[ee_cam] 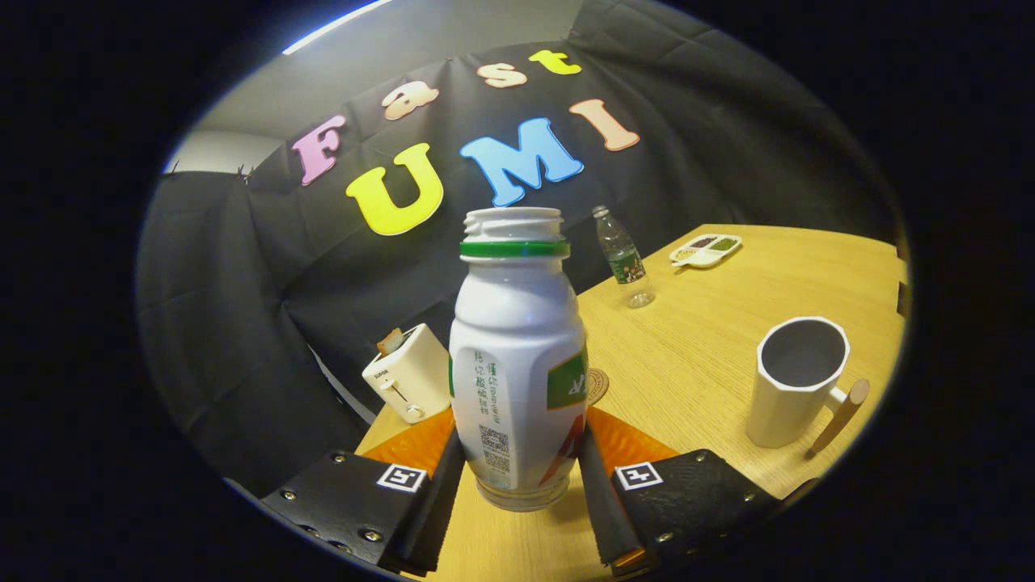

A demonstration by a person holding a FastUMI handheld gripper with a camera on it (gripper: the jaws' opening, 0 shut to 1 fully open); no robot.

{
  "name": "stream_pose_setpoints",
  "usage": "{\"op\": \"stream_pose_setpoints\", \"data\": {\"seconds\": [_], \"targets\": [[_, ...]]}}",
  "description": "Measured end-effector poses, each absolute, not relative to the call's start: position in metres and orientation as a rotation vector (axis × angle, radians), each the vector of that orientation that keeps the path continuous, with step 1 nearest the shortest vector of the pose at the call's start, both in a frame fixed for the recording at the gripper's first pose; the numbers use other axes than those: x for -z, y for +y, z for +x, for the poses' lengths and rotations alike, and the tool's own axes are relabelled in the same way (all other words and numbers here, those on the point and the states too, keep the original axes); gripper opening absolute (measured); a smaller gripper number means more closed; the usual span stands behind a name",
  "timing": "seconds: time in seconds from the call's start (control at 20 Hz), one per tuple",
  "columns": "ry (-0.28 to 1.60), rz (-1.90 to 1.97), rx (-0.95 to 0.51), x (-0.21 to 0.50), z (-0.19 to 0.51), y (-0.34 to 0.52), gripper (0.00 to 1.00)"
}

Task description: Take the bottle from table, then pour the juice into the cup, finally place the bottle on the coaster

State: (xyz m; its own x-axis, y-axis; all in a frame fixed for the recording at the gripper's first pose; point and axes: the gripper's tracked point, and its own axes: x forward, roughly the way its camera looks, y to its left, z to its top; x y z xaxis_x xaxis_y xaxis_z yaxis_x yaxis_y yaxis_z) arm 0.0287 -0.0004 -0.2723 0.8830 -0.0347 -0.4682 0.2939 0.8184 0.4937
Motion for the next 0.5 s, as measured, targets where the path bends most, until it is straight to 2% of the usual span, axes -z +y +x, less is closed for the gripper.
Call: {"op": "stream_pose_setpoints", "data": {"seconds": [0.5], "targets": [[0.449, 0.92, 0.26, 0.29, 0.004, -0.035, 0.7]]}}
